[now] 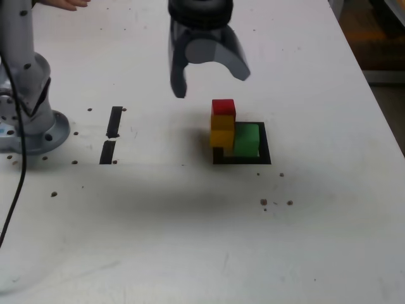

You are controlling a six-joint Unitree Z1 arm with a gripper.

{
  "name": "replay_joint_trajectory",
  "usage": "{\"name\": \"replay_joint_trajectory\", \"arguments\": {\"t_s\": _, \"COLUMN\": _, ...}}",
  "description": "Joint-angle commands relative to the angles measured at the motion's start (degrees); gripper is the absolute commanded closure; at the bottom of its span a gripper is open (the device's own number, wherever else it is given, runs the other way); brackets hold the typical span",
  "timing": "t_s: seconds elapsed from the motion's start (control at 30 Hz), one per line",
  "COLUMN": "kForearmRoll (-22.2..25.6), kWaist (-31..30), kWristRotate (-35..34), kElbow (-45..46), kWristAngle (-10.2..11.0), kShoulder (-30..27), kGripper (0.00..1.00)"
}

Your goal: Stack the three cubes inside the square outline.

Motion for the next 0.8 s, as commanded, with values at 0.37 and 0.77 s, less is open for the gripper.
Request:
{"name": "replay_joint_trajectory", "arguments": {"t_s": 0.37, "kForearmRoll": -1.02, "kWaist": 4.27, "kWristRotate": 7.34, "kElbow": -0.70, "kWristAngle": -0.50, "kShoulder": 5.09, "kGripper": 0.03}}
{"name": "replay_joint_trajectory", "arguments": {"t_s": 0.77, "kForearmRoll": -7.27, "kWaist": 6.78, "kWristRotate": 11.52, "kElbow": -0.73, "kWristAngle": -0.51, "kShoulder": 9.46, "kGripper": 0.04}}
